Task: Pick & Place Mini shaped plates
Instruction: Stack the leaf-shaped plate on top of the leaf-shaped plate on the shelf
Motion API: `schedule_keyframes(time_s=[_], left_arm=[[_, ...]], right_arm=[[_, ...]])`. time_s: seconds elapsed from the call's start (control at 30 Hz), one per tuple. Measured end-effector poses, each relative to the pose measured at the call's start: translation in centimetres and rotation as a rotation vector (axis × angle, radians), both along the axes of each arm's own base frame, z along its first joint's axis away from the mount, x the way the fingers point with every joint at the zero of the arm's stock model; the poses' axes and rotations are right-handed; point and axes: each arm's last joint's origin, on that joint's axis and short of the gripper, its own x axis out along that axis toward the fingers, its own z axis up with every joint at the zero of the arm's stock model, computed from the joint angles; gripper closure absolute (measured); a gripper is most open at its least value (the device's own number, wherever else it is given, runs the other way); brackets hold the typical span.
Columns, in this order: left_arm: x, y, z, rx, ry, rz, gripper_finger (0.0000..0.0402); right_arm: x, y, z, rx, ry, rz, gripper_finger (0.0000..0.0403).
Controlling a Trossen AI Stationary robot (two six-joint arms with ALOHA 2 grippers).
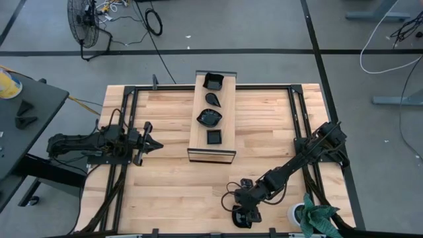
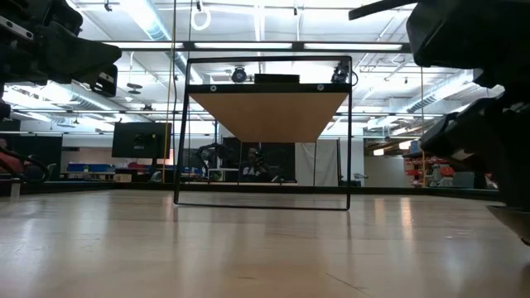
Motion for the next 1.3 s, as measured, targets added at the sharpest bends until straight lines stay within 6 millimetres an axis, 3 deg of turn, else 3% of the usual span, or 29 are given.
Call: schedule_keyframes(time_s=[0.4, 0.67, 0.9, 1.07, 1.3], left_arm=[[0.0, 0.0, 0.0, 0.000, 0.000, 0.000, 0.0383], [0.0, 0.0, 0.0, 0.000, 0.001, 0.000, 0.0383], [0.0, 0.0, 0.0, 0.000, 0.001, 0.000, 0.0383], [0.0, 0.0, 0.0, 0.000, 0.000, 0.000, 0.0383], [0.0, 0.0, 0.0, 0.000, 0.001, 0.000, 0.0383]], right_arm=[[0.0, 0.0, 0.0, 0.024, 0.018, -0.013, 0.0308], [0.0, 0.0, 0.0, 0.045, 0.032, 0.000, 0.0362], [0.2, -0.2, 0.1, 0.057, 0.035, -0.004, 0.0396], [0.4, -0.5, 0.3, 0.073, 0.036, -0.003, 0.0398], [0.3, -1.0, 2.9, 0.125, -0.023, 0.018, 0.0401]])
